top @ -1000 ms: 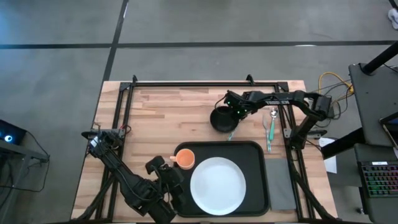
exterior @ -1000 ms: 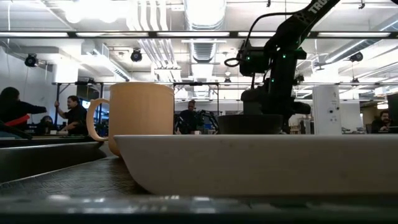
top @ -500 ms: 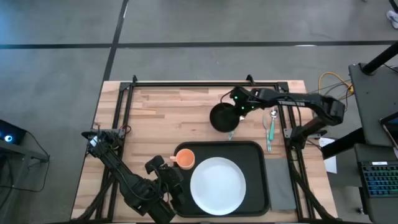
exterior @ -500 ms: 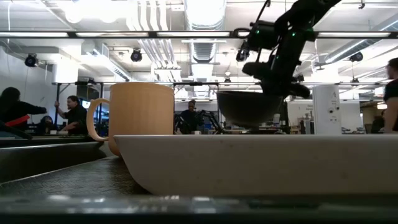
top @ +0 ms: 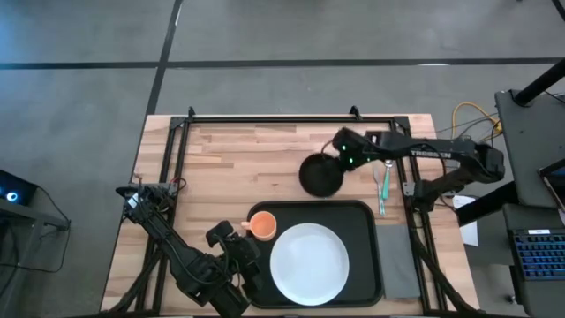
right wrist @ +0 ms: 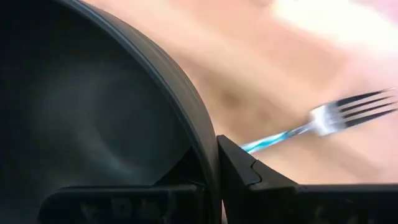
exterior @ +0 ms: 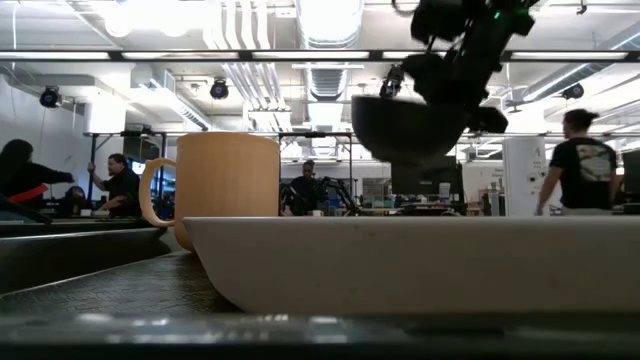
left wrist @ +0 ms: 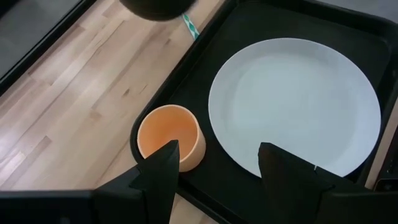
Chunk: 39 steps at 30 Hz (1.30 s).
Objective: Set up tray
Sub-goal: Put the black bowl on top of the white plate on the black serving tray
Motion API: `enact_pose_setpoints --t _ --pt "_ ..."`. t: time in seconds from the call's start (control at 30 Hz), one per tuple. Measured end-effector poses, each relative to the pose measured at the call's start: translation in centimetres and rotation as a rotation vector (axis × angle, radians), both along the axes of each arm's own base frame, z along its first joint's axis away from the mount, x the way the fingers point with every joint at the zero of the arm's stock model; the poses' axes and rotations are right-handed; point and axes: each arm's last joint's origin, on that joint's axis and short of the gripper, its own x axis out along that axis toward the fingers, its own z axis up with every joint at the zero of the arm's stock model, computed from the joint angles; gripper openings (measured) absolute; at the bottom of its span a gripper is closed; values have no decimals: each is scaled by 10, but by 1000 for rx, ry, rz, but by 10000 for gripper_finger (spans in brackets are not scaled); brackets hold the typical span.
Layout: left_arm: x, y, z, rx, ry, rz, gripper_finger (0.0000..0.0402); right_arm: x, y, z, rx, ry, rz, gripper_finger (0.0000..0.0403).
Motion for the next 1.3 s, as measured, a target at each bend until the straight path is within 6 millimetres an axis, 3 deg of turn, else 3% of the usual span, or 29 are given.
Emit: enact_pose_setpoints --t 0.23,0.4,0.83,1.0,1.3 --pt "1 -1 0 -5 -9 0 199 6 77 5 41 -28 300 11" --pt "1 -1 0 -14 -19 0 199 10 117 -9 98 36 351 11" --pt "5 -4 1 -50 -53 0 199 33 170 -51 247 88 368 11" --pt "6 -6 2 -63 -68 0 199 34 181 -64 270 131 347 11" --pt "8 -8 -3 -71 -75 -1 199 35 193 -67 318 121 377 13"
